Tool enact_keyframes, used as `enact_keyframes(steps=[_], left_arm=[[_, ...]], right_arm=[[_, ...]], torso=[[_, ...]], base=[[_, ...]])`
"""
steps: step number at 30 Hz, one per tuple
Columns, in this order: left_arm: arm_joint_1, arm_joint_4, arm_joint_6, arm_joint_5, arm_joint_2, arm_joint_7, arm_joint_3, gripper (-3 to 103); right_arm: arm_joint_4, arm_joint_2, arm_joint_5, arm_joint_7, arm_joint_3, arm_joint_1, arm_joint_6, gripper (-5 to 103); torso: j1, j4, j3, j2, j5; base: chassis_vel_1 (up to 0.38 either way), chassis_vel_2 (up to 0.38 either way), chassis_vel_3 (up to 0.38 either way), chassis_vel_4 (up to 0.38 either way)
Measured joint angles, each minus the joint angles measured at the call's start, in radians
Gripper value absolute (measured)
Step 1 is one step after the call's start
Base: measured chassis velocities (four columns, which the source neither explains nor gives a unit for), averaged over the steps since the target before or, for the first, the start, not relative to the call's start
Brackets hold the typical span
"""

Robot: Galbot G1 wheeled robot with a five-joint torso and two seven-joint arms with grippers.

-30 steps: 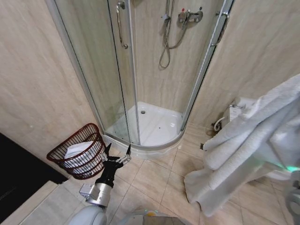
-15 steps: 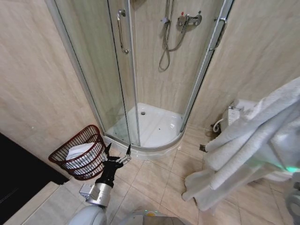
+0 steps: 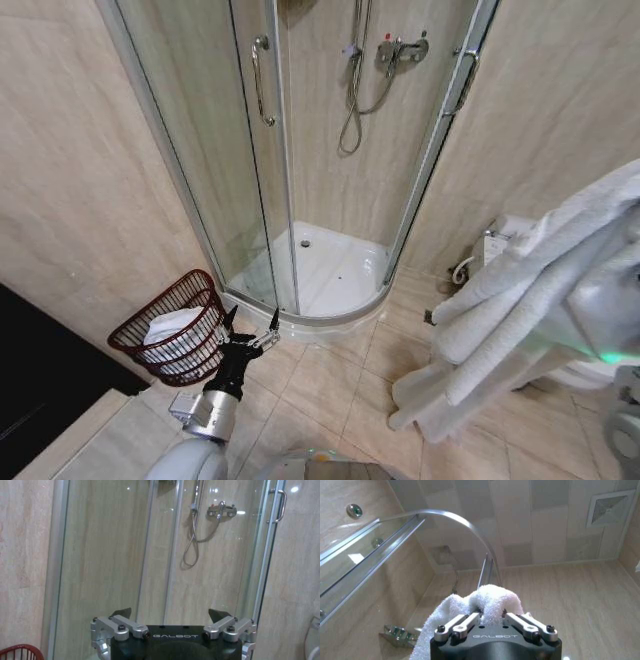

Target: Discard the used towel into the hamper.

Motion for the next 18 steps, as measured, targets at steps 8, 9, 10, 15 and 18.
enact_keyframes(steps=[8,9,10,15,18], left_arm=[[0.0,0.0,0.0,0.0,0.0,0.0,0.0,100],[0.0,0.0,0.0,0.0,0.0,0.0,0.0,100],[0.0,0.0,0.0,0.0,0.0,0.0,0.0,100],[0.0,0.0,0.0,0.0,0.0,0.0,0.0,100],[0.0,0.0,0.0,0.0,0.0,0.0,0.0,100]], right_arm=[[0.0,0.006,0.001,0.0,0.004,-0.003,0.001,10],[0.0,0.007,0.001,0.0,0.005,-0.004,0.002,10],[0.0,0.007,0.001,0.0,0.005,-0.004,0.002,10],[0.0,0.001,0.002,0.002,0.008,-0.005,0.003,10],[0.0,0.0,0.004,0.014,0.012,-0.005,0.001,10]], torso=[[0.014,0.0,0.023,0.037,0.0],[0.016,-0.0001,0.027,0.043,0.0001],[0.016,-0.0001,0.027,0.043,0.0001],[0.024,0.0,0.039,0.063,0.0001],[0.029,0.0,0.047,0.076,0.0]], base=[[0.0,0.0,0.0,0.0],[0.0,0.0,0.0,0.0],[0.0,0.0,0.0,0.0],[0.0,0.0,0.0,0.0],[0.0,0.0,0.0,0.0]])
